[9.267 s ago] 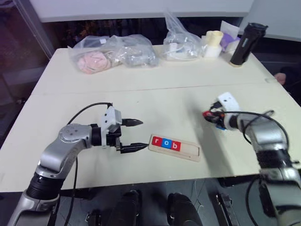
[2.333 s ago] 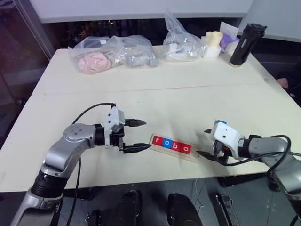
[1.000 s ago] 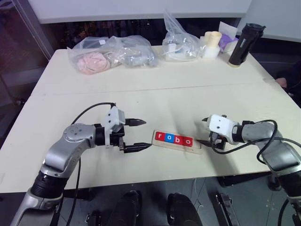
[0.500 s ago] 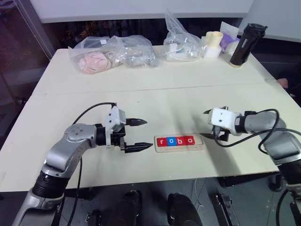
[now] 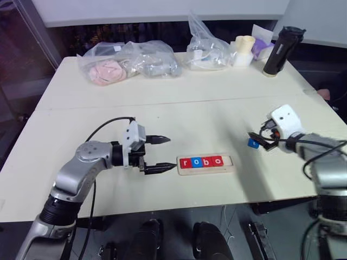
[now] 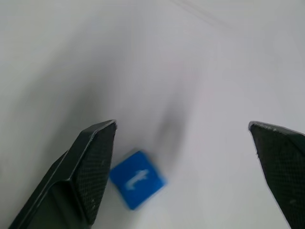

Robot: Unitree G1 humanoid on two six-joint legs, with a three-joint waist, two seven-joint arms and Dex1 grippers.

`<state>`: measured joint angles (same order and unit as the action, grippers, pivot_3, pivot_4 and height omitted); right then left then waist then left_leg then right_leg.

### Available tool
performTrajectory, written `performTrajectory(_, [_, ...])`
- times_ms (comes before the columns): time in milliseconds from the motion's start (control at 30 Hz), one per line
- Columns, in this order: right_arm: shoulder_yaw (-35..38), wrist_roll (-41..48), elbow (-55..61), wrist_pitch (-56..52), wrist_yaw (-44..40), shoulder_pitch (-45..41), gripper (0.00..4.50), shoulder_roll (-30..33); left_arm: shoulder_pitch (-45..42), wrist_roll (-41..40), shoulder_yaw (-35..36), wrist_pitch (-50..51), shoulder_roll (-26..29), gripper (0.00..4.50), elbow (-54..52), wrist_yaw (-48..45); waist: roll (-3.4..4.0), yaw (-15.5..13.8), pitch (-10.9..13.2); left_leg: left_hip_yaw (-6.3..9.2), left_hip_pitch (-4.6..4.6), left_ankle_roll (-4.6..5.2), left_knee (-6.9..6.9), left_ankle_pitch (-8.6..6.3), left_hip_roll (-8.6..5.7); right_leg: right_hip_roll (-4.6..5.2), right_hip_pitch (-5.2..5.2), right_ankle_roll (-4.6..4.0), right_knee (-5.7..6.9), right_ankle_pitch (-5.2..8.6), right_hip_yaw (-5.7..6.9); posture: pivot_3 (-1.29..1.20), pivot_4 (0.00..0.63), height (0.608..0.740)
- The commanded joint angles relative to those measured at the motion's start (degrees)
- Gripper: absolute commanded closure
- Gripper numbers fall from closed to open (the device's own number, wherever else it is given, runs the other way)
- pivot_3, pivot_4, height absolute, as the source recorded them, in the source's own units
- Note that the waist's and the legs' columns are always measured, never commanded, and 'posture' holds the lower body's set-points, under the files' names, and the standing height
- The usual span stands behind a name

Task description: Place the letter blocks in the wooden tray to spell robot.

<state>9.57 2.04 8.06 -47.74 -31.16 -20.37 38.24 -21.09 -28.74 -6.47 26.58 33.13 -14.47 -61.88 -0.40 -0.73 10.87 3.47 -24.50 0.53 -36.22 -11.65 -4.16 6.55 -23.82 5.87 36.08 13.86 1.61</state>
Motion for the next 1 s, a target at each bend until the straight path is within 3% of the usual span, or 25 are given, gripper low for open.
performTrajectory(33, [4.4, -1.7, 3.1, -9.6, 11.5, -4.0, 0.02, -6.6, -1.0, 0.1, -0.1, -1.1, -0.1, 0.0, -0.5, -0.4, 0.01, 0.1, 0.0, 0.0, 0.0, 0.0, 0.01, 0.0, 0.0, -0.01, -0.01, 0.0, 0.0, 0.0, 0.0, 0.0, 0.15, 0.725])
performTrajectory(233, [8.1, -2.0, 2.2, -18.0, 21.1, -5.5, 0.02, -15.3, -1.0, 0.0, 0.1, -1.1, 0.1, 0.0, -0.6, -0.3, 0.0, -0.1, 0.0, 0.0, -0.01, -0.02, 0.0, 0.02, -0.01, -0.06, -0.03, 0.0, 0.04, -0.01, 0.05, 0.0, 0.15, 0.725])
performTrajectory(567, [14.5, 0.8, 1.9, -26.6, 26.3, -6.2, 0.02, -23.2, -0.3, 0.2, 0.4, -1.3, 0.3, 0.0, -1.3, 0.5, 0.01, 0.1, 0.0, 0.0, 0.11, -0.01, -0.01, 0.02, 0.0, -0.18, 0.09, 0.0, 0.05, -0.01, 0.06, 0.0, 0.15, 0.725])
performTrajectory(800, [15.8, 2.0, 6.0, -31.0, 27.7, -5.9, 3.31, -25.7, -0.1, 0.1, 0.3, -1.6, 0.3, 0.0, -1.3, 0.8, 0.0, 0.1, 0.0, 0.0, 0.1, -0.01, 0.01, 0.02, 0.0, -0.2, 0.08, 0.0, 0.05, -0.01, 0.07, 0.0, 0.15, 0.725])
performTrajectory(1000, [14.2, 4.6, 13.1, -38.3, 24.8, -4.5, 3.32, -23.7, -0.6, 0.3, -0.1, -2.0, 0.1, 0.0, -0.6, 0.6, 0.01, 0.0, 0.0, 0.01, 0.1, -0.01, 0.03, 0.02, 0.01, -0.2, 0.07, -0.01, 0.04, 0.0, 0.07, 0.0, 0.15, 0.725])
